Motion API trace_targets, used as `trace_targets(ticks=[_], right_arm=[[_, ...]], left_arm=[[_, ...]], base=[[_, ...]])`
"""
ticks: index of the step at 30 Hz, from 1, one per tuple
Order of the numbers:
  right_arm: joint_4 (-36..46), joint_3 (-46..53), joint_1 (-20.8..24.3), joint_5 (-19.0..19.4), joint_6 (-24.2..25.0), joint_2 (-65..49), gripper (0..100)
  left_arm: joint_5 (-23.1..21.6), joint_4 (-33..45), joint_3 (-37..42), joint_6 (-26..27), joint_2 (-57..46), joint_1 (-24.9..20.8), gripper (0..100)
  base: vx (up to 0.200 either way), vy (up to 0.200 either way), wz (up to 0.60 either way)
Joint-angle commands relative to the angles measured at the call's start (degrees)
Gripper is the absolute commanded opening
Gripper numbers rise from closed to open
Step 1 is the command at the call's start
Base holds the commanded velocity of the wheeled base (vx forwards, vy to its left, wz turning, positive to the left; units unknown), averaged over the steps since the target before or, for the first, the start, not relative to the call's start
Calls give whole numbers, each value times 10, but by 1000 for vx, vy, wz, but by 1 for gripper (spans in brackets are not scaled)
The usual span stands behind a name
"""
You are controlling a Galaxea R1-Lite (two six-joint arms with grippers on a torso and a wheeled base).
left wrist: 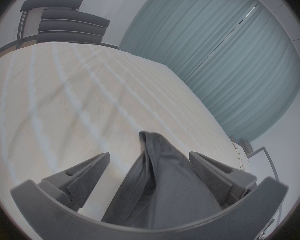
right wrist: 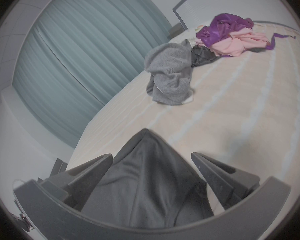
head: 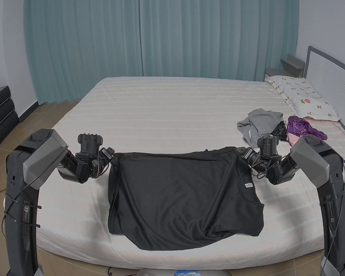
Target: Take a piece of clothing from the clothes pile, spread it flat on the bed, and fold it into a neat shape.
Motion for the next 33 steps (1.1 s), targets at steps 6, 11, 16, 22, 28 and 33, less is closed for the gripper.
trace_targets(ticks=[6, 11, 16, 22, 28, 33], right_arm=[[-235, 413, 7, 63, 35, -195, 100], [-294, 542, 18, 66, 37, -232, 100], [-312, 613, 35, 63, 40, -279, 100], [-343, 672, 58, 63, 77, -290, 100], [-418, 719, 78, 68, 102, -262, 100], [-430, 725, 93, 67, 105, -244, 100]], left_arm=[[-66, -40, 330, -55, -253, -4, 100], [-83, -97, 466, -94, -342, -22, 100], [-82, -119, 532, -101, -383, -44, 100], [-83, -119, 554, -131, -384, -65, 100], [-86, -125, 601, -134, -379, -93, 100], [-99, -152, 628, -136, -375, -94, 100]], base=[[0, 0, 0], [0, 0, 0], [0, 0, 0], [0, 0, 0], [0, 0, 0], [-80, 0, 0]])
